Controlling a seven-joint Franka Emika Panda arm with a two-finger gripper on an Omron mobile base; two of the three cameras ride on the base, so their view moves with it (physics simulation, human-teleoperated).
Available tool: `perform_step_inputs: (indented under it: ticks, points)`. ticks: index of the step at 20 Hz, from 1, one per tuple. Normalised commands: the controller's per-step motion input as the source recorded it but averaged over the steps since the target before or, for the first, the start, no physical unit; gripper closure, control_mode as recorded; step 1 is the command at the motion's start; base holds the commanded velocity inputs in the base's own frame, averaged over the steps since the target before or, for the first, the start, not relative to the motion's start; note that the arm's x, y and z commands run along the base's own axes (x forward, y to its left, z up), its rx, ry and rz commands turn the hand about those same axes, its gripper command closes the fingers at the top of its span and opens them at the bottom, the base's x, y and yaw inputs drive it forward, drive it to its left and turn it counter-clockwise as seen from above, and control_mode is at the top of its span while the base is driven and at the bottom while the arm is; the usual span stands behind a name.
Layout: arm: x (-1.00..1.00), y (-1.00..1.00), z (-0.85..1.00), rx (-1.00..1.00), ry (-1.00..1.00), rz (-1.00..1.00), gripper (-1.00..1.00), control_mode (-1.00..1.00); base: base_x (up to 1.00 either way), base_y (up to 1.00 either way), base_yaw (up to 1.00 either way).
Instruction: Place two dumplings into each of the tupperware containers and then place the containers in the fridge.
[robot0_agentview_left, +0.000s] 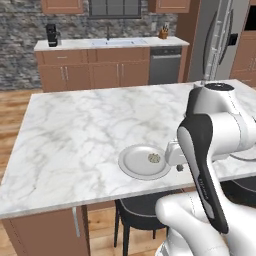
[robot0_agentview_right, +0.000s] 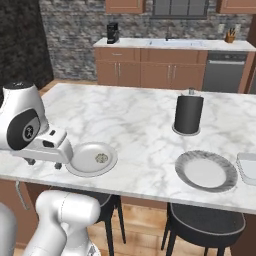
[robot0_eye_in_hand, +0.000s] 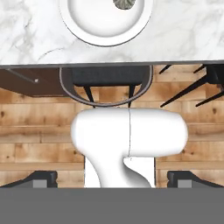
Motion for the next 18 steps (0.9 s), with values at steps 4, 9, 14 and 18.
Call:
perform_step_inputs:
  ticks: [4, 9, 14, 18]
  points:
    - [0.00, 0.00, 0.00, 0.00, 0.00, 0.00, -1.00, 1.00, 0.69, -0.08, 0.00]
    - [0.80, -0.02, -0.09, 0.00, 0.05, 0.00, -1.00, -1.00, 0.18, -0.01, 0.00]
    - [1.00, -0.08, -0.34, 0.01, 0.07, 0.00, -1.00, -1.00, 0.00, 0.00, 0.00]
    - [1.00, -0.17, -0.48, 0.02, 0.04, 0.00, -1.00, -1.00, 0.00, 0.00, 0.00]
